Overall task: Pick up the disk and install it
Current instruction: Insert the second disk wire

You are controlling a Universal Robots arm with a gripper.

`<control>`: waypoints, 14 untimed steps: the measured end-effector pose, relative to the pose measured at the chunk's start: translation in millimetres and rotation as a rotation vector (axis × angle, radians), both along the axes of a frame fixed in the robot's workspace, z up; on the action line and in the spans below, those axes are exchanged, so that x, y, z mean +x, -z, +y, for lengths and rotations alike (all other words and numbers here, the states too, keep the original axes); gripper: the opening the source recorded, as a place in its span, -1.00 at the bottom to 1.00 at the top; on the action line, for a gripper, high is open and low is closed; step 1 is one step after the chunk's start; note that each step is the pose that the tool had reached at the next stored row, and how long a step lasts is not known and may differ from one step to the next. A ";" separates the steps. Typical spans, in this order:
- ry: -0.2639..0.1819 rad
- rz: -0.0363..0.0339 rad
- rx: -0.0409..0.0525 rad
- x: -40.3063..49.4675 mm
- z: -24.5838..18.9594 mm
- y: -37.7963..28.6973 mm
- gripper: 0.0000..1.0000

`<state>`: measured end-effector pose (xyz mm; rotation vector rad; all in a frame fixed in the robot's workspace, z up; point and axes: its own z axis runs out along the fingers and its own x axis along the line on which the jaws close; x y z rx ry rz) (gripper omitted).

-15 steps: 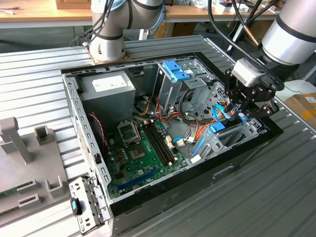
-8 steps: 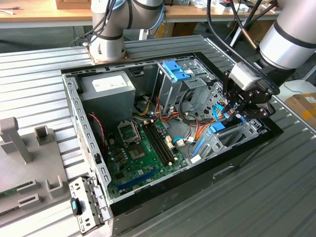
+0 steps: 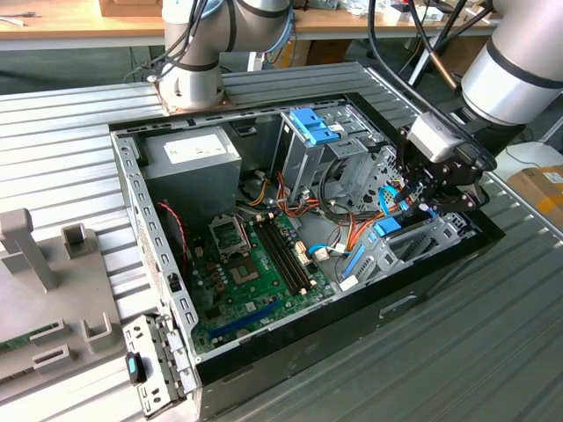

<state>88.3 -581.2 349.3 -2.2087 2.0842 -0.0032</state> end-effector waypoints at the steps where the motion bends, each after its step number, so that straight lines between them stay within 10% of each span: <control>1: 0.000 0.0000 0.0001 0.0 0.0 -3.8 -0.40; 14: 0.000 -0.0007 -0.0004 0.1 0.1 -30.3 -0.40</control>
